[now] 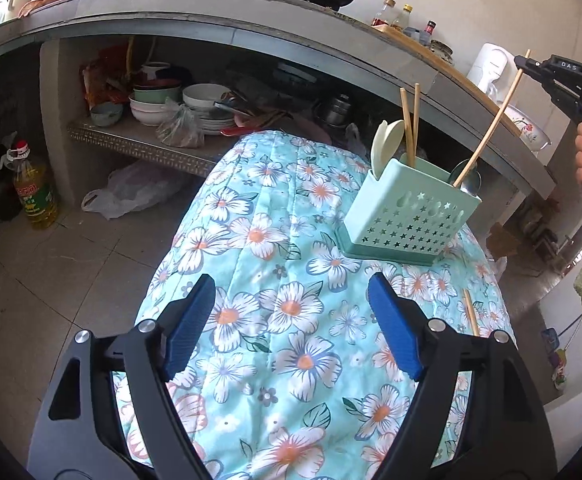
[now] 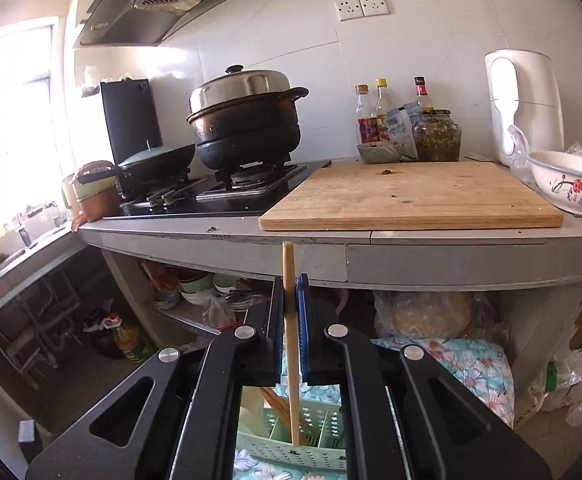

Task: Organize utensils
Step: 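Lower the right tool's chopstick into the green holder and open the right tool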

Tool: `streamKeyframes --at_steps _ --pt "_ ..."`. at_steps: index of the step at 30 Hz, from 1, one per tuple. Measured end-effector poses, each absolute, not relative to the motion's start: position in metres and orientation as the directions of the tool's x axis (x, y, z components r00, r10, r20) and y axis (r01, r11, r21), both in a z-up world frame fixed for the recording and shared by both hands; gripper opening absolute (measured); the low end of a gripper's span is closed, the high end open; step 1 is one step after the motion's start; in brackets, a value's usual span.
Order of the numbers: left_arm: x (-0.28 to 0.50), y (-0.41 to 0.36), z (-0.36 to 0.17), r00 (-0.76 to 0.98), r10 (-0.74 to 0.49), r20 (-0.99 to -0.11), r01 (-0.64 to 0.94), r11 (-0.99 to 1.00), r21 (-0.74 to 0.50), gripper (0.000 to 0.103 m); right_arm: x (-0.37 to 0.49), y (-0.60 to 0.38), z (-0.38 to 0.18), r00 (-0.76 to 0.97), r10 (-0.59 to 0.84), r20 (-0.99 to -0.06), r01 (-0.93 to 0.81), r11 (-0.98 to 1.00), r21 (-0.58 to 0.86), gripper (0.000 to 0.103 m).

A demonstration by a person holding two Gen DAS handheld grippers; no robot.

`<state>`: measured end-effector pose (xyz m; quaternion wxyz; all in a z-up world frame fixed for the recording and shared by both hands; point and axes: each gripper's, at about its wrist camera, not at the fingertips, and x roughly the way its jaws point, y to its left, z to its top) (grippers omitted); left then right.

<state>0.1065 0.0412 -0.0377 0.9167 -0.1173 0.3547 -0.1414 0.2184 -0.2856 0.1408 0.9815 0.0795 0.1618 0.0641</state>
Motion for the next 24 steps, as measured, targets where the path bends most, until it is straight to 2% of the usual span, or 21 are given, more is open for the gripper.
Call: streamKeyframes --at_steps 3,24 --pt "0.109 0.046 -0.036 0.710 -0.339 -0.618 0.164 0.932 -0.323 0.075 0.230 -0.275 0.137 0.949 0.118 -0.293 -0.086 0.989 0.118 0.007" --pt "0.110 0.057 -0.032 0.723 -0.326 -0.609 0.144 0.934 -0.328 0.075 0.230 -0.253 0.138 0.961 0.099 -0.259 -0.099 0.995 0.012 0.007"
